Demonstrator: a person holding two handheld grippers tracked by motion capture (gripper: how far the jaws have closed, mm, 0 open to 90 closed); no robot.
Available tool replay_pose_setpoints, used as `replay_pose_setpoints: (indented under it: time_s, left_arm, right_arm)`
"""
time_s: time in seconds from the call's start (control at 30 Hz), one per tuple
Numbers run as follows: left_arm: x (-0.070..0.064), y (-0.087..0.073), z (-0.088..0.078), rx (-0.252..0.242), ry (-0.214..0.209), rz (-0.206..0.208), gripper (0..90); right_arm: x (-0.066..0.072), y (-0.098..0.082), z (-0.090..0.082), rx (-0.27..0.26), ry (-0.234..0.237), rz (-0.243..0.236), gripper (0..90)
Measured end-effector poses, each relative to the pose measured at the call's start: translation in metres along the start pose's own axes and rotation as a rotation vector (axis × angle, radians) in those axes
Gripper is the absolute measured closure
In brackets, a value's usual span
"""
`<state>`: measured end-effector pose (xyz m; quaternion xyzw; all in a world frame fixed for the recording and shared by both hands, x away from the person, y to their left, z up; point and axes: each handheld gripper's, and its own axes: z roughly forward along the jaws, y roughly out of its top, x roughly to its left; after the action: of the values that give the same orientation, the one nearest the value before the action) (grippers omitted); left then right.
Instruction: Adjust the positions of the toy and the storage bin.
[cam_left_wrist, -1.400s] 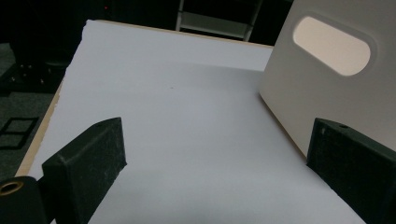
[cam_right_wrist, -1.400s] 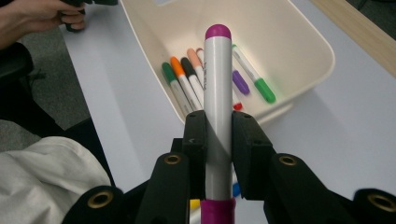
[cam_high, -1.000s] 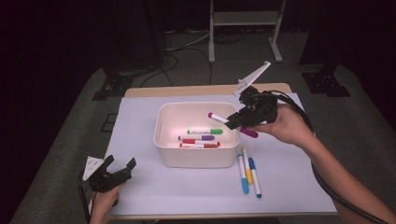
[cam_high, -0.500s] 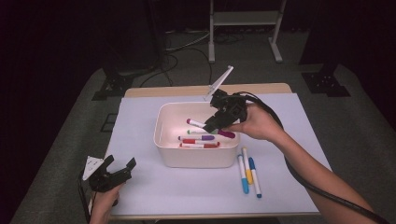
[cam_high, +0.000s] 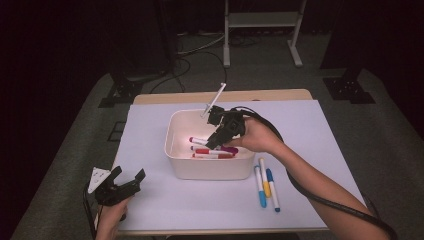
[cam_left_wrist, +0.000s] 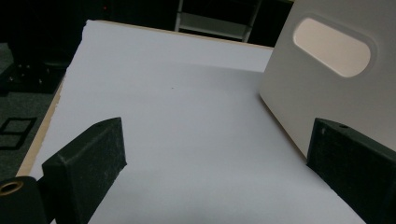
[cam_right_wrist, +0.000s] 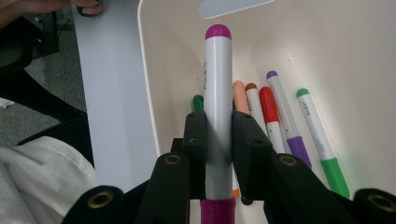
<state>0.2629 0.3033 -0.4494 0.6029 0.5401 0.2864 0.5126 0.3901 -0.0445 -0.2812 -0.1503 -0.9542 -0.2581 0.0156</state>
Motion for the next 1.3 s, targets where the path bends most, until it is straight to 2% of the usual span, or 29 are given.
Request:
replay_pose_setpoints:
  time_s: [0.13, 0.4, 0.6, 1.3]
  left_arm:
    - [0.000, 0.000, 0.000, 0.001, -0.001, -0.002, 3.2]
    - [0.001, 0.000, 0.000, 0.002, 0.000, -0.001, 3.2]
    - [0.001, 0.000, -0.001, 0.001, 0.001, -0.002, 3.2]
    - [0.002, 0.001, -0.002, -0.003, 0.002, -0.008, 3.2]
  right_arm:
    - [-0.001, 0.001, 0.009, 0.011, 0.008, 0.002, 75.5]
    - [-0.008, 0.001, 0.036, 0.066, 0.018, 0.011, 75.5]
    - [-0.009, 0.000, 0.051, 0.098, 0.024, 0.001, 75.4]
    - [-0.012, 0.000, 0.077, 0.180, 0.026, -0.003, 75.4]
